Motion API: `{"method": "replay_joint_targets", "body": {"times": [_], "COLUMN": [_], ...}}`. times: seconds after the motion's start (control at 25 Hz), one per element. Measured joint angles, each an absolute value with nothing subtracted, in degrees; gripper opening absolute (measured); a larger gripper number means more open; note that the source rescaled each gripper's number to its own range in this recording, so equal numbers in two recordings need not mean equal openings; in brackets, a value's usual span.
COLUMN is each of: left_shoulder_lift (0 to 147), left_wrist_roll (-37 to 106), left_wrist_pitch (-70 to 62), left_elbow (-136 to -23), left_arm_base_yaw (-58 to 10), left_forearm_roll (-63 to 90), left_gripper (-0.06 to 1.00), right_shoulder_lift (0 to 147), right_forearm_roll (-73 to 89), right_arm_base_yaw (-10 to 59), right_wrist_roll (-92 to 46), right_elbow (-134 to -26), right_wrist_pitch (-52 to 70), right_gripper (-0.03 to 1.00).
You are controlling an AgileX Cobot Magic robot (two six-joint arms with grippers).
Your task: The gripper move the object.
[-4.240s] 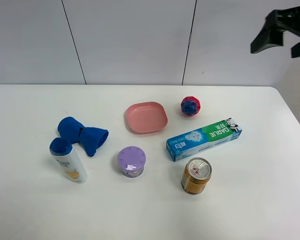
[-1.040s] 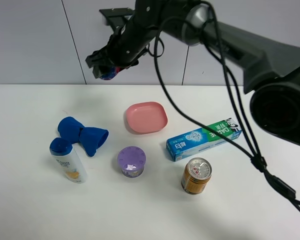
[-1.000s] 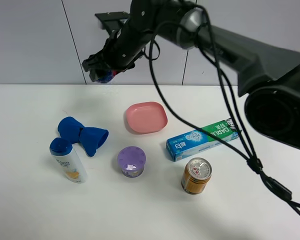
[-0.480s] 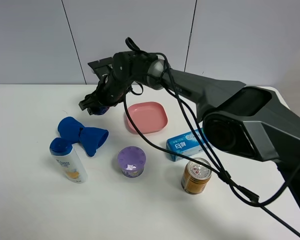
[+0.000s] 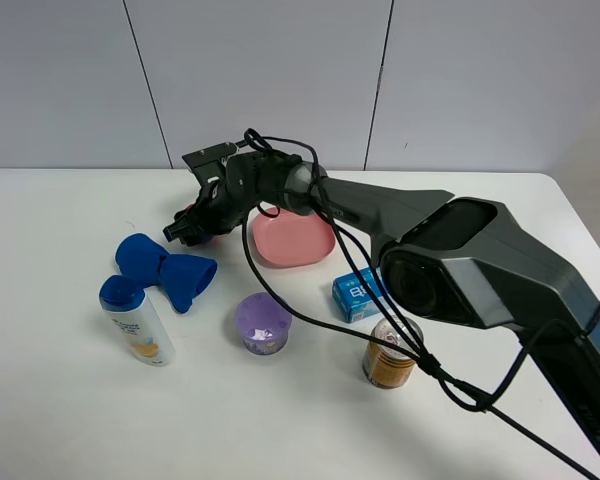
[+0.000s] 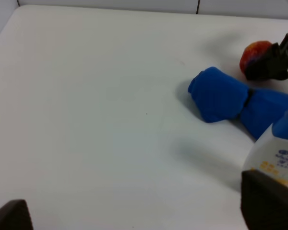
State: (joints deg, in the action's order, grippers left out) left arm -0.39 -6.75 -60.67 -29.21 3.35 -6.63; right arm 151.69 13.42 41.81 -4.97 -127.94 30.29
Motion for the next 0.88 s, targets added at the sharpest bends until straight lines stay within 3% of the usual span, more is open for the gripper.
{"method": "replay_joint_targets", "body": {"times": [0.36, 0.4, 0.44, 0.52, 0.56, 0.68, 0.88], "left_shoulder_lift": [-0.4, -0.4, -0.4, -0.4, -0.4, -0.4, -0.4], "left_wrist_roll": [-6.7, -6.7, -6.7, -6.7, -6.7, -6.7, -6.7], "left_wrist_pitch": [-60.7, -60.7, -60.7, -60.7, -60.7, -60.7, -60.7], "left_elbow": [-29.2, -29.2, -29.2, -29.2, -29.2, -29.2, -29.2], "left_arm_base_yaw": [3.4, 3.4, 3.4, 3.4, 3.4, 3.4, 3.4], "left_forearm_roll": [-6.6, -6.6, -6.6, -6.6, -6.6, -6.6, -6.6], "left_gripper": [1.00, 1.00, 1.00, 1.00, 1.00, 1.00, 1.00], "right_shoulder_lift": [152.1, 152.1, 152.1, 152.1, 152.1, 149.7, 137.4], "right_forearm_roll": [13.5, 13.5, 13.5, 13.5, 13.5, 12.6, 9.0], "right_arm_base_yaw": [41.8, 41.8, 41.8, 41.8, 41.8, 41.8, 41.8], "right_wrist_roll": [-5.5, -5.6, -5.6, -5.3, -4.8, -3.6, -2.7], "right_elbow": [-128.1, -128.1, -128.1, -128.1, -128.1, -128.1, -128.1], "right_wrist_pitch": [29.7, 29.7, 29.7, 29.9, 30.7, 34.3, 40.4], "right_gripper": [0.01, 0.04, 0.21, 0.69, 0.82, 0.97, 1.00]}}
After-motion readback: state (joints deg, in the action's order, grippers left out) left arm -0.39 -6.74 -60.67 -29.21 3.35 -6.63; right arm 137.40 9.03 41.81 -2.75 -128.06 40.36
